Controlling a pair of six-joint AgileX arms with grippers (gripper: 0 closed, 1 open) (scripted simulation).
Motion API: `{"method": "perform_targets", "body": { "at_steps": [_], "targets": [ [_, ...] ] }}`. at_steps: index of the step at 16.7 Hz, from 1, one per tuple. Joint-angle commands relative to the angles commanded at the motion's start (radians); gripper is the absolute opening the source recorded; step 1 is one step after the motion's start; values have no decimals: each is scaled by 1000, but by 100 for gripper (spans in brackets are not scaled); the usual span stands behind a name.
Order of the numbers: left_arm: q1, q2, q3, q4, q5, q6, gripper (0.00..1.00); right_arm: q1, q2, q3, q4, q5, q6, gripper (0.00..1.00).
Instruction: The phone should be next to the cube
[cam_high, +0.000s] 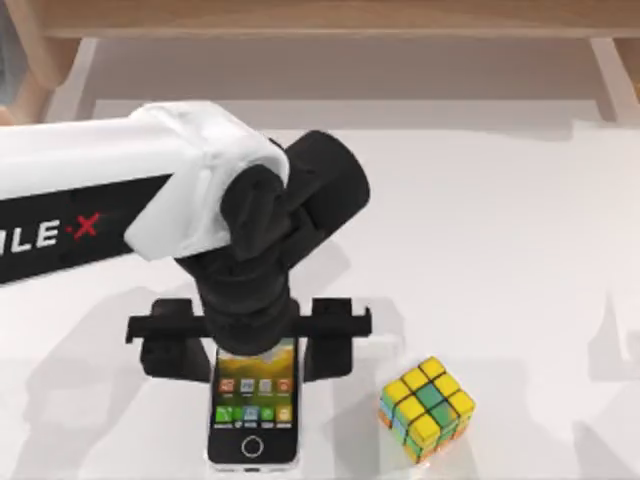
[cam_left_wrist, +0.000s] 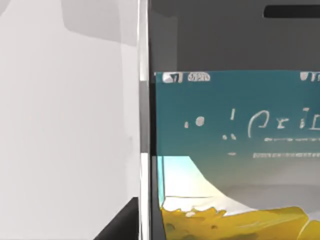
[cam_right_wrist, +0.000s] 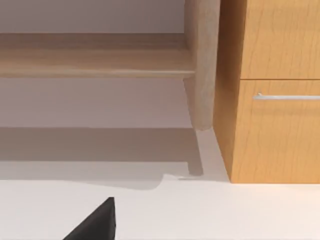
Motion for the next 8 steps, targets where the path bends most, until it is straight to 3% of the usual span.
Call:
{"method": "perform_targets", "body": {
  "at_steps": [8],
  "targets": [
    [1, 3, -1, 6, 0, 0, 0, 0, 0, 0, 0, 0, 0, 100]
  ]
}}
